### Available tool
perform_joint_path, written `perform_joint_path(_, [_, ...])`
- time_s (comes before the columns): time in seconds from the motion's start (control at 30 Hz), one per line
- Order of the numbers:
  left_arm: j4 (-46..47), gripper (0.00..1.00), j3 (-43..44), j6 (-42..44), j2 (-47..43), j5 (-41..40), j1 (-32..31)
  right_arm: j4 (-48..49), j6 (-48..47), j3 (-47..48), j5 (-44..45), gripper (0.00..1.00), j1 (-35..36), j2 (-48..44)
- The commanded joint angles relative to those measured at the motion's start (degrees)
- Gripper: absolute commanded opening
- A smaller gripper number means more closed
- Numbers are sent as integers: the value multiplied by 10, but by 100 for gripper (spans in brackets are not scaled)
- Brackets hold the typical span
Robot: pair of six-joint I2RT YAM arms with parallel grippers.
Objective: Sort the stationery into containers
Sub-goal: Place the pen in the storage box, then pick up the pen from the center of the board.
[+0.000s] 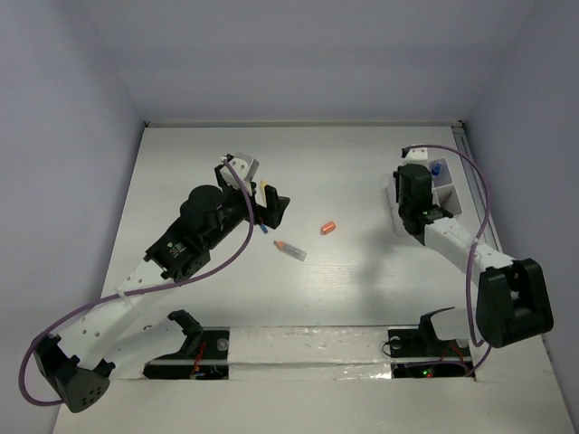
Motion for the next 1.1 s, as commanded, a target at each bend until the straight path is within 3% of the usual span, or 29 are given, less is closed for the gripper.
perform_joint_path(0.0, [18, 95, 0, -2, -13, 5, 1, 22, 5, 4, -5, 37, -3, -26])
perform_joint_path(0.03, [18, 95, 0, -1, -13, 4, 1, 5, 7, 16, -8, 52, -3, -24])
perform_joint_path(0.07, [18, 95, 1, -1, -13, 2, 1, -5, 9, 23, -12, 60, -3, -23])
perform_joint_path(0.17, [17, 95, 1, -2, -16, -16, 1, -33, 19, 50, -63, 68, -3, -32])
perform_joint_path(0.23, [17, 95, 0, -4, -24, -43, 1, -41, 26, 59, -89, 68, -3, -43])
perform_joint_path(0.37, [17, 95, -5, -12, -45, -111, 7, -59, 82, 96, -231, 62, 53, -40])
perform_joint_path(0.4, [17, 95, -6, -18, -53, -136, 12, -63, 105, 119, -252, 61, 99, -16])
perform_joint_path(0.57, [-2, 95, -5, -36, -69, -195, 47, -91, 142, 229, -306, 51, 191, 119])
perform_joint_path(0.73, [7, 95, -12, -61, -134, -230, 83, -124, 143, 365, -333, 46, 285, 259])
perform_joint_path(0.87, [40, 95, -35, -70, -190, -232, 106, -208, 134, 587, -324, 49, 321, 444])
perform_joint_path(1.07, [50, 95, -36, -56, -194, -200, 106, -304, 110, 767, -267, 55, 343, 599])
